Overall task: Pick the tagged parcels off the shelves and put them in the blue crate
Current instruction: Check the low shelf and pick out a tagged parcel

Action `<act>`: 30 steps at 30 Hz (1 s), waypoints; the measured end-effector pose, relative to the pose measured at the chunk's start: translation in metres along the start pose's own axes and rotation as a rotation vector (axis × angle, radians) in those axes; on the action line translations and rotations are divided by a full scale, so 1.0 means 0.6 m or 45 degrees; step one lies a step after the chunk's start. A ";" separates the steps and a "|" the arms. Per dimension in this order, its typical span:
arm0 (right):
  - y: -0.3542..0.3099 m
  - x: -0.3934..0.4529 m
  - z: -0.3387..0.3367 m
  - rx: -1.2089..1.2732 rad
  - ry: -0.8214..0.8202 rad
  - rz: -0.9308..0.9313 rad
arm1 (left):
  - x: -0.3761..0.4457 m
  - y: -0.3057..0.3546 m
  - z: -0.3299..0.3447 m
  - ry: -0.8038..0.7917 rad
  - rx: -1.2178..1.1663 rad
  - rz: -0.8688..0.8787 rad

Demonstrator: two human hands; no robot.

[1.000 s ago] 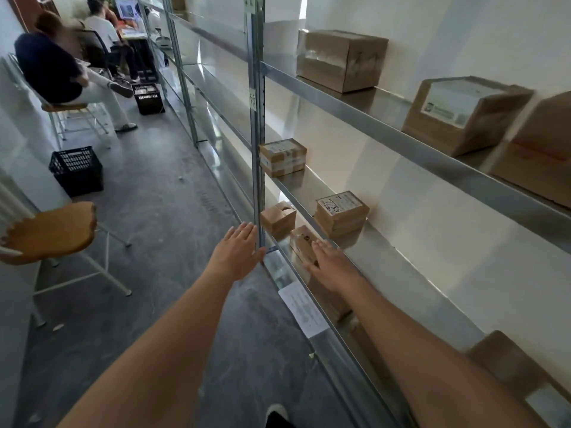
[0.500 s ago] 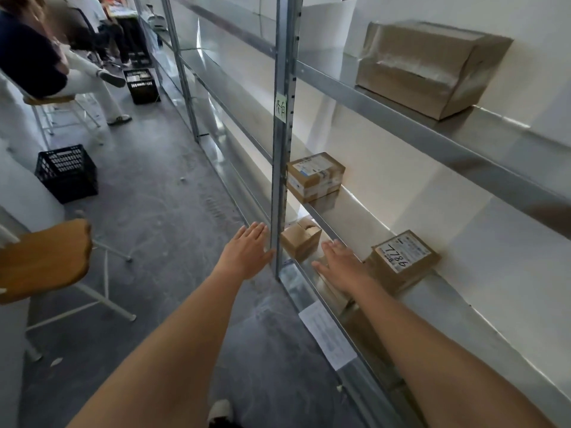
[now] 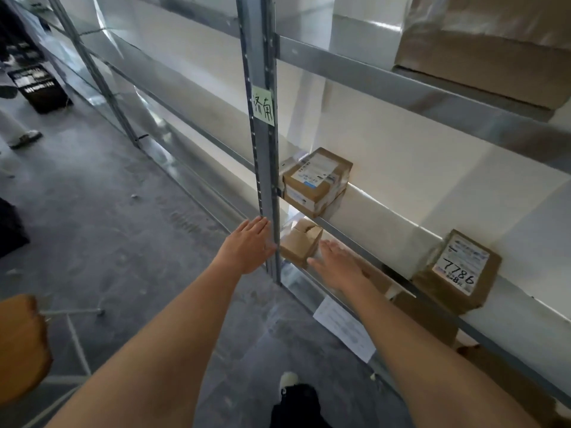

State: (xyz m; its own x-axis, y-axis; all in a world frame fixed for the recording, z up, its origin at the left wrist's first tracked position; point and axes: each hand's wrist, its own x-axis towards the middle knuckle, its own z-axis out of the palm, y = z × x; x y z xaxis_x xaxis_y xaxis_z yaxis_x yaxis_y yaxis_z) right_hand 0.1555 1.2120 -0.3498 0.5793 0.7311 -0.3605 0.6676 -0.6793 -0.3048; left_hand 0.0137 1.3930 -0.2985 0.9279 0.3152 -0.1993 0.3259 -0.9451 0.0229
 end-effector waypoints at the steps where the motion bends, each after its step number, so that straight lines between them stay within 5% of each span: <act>1: -0.005 0.020 0.002 0.050 -0.012 0.017 | 0.017 -0.007 0.005 -0.011 -0.003 0.014; 12: -0.044 0.145 0.083 0.447 -0.100 0.376 | 0.152 -0.091 0.092 -0.185 -0.250 0.106; 18: -0.048 0.206 0.177 0.734 0.079 0.644 | 0.243 -0.127 0.219 -0.320 -0.406 0.193; 30: 0.004 0.390 0.410 1.183 0.382 0.980 | 0.411 -0.104 0.525 -0.184 -0.860 0.060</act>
State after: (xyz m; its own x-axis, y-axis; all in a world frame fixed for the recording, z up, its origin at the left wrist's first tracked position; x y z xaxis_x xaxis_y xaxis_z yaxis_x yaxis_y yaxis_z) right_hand 0.1777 1.3655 -0.6518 0.8388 0.0259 -0.5438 -0.4056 -0.6366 -0.6560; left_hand 0.1650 1.5022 -0.6577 0.9256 0.2161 -0.3108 0.3709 -0.6819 0.6305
